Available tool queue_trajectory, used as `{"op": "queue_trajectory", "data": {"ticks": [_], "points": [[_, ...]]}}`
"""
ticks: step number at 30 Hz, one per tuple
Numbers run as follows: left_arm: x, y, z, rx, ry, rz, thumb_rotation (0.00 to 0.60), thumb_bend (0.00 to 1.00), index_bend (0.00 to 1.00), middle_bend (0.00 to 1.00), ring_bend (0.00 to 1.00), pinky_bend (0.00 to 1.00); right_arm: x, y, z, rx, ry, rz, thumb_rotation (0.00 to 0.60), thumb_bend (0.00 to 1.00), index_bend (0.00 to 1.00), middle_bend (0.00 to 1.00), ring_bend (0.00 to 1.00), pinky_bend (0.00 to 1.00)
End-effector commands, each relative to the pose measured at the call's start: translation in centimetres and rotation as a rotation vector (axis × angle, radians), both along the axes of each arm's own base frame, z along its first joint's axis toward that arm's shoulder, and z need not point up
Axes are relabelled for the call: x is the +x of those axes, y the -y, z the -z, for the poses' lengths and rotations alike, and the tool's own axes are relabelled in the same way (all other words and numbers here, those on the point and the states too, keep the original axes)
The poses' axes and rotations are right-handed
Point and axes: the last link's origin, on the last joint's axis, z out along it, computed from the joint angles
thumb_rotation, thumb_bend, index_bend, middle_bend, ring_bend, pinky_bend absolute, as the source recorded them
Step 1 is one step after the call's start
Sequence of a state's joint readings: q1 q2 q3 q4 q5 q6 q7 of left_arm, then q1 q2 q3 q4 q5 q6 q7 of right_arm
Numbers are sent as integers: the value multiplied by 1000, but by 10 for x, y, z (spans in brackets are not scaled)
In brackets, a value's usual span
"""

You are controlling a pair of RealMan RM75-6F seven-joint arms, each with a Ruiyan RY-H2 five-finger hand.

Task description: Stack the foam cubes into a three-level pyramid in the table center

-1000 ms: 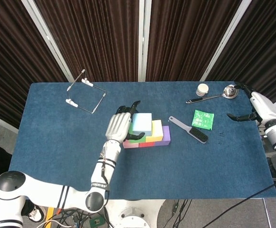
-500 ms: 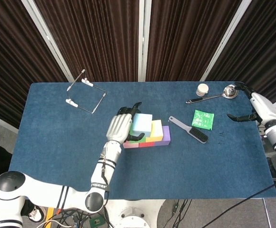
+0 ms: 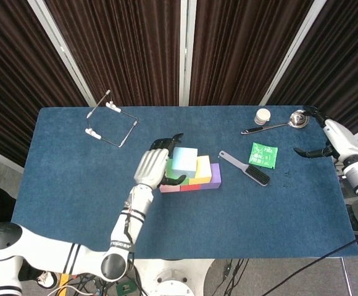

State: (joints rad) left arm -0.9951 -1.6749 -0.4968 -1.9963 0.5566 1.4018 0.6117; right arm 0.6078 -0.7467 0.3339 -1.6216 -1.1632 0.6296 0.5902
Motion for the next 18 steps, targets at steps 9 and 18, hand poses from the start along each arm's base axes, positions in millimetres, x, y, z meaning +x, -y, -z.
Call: {"op": "queue_trajectory", "data": {"ticks": [9,18], "points": [[-98,29,-84,161,-77,-84,600,212,76,144,64,83,64,-13,19,91,-27,-130,600,101,0,101,0,0],[-192,47,-117,227,-179,-15,600,211,77,145,63,82,125,-28,57,209,-59,-242,600,83,0,103,0,0]]}}
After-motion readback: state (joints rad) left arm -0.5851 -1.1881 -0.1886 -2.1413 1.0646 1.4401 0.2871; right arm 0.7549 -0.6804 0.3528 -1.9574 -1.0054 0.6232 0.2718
